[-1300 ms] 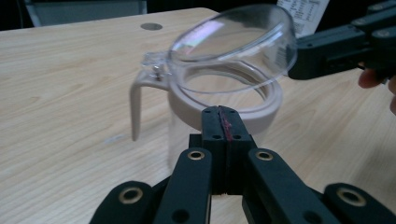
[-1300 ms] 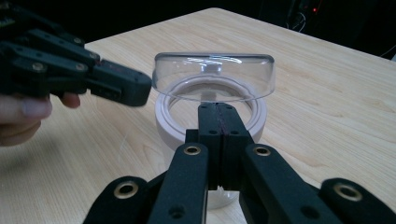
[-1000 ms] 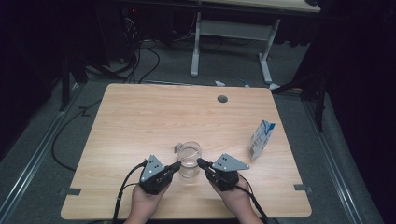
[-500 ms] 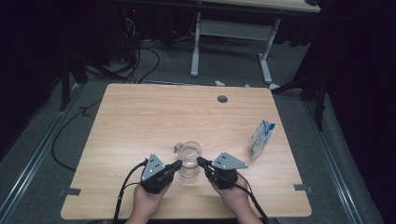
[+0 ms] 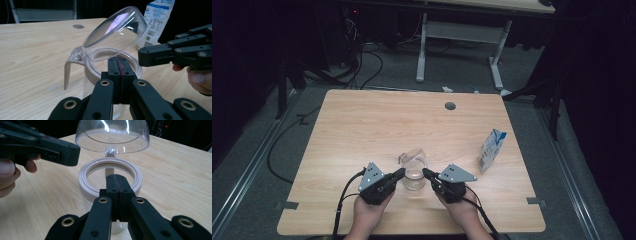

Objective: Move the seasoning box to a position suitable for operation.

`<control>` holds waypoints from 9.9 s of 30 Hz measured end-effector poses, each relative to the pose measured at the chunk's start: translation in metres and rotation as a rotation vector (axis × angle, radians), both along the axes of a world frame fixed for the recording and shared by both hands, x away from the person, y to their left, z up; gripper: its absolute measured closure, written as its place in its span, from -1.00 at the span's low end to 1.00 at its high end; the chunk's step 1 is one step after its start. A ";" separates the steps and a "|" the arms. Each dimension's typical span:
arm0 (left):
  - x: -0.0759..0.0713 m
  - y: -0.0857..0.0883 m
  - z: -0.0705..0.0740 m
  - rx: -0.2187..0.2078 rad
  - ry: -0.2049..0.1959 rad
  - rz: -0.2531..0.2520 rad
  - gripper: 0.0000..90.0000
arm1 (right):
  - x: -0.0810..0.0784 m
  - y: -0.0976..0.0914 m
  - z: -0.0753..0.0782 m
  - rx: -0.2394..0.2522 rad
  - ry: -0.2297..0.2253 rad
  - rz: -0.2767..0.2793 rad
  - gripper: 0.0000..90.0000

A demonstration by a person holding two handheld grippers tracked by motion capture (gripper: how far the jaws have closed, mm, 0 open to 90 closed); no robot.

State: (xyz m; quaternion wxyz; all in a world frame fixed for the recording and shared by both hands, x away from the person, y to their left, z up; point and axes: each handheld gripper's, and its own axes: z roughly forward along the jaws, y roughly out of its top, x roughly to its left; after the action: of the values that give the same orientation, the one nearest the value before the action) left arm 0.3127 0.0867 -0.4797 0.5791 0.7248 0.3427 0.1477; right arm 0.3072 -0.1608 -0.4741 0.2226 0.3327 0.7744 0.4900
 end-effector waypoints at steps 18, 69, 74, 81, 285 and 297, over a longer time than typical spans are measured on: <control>0.010 0.011 0.003 -0.038 -0.003 0.054 1.00 | -0.001 0.000 -0.001 -0.001 -0.007 -0.003 1.00; 0.001 0.069 -0.041 0.174 0.053 0.136 0.57 | -0.008 -0.093 -0.033 -0.026 0.081 -0.285 0.38; 0.000 0.068 -0.040 0.172 0.047 0.137 0.56 | -0.015 -0.114 -0.034 -0.027 0.080 -0.332 0.34; 0.000 0.067 -0.040 0.174 0.041 0.136 0.56 | -0.019 -0.138 -0.030 -0.025 0.055 -0.396 0.19; -0.018 0.055 -0.043 0.111 -0.015 0.011 0.37 | 0.018 -0.104 0.071 -0.354 0.423 -0.181 1.00; -0.018 0.055 -0.042 0.110 -0.017 0.008 0.37 | 0.021 -0.099 0.076 -0.416 0.487 -0.157 1.00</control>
State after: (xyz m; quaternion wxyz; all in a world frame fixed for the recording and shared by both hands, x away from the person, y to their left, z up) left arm 0.2945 0.1418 -0.5221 0.5407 0.7528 0.3322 0.1749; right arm 0.3281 -0.2597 -0.3980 0.1310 0.4460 0.8605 0.2085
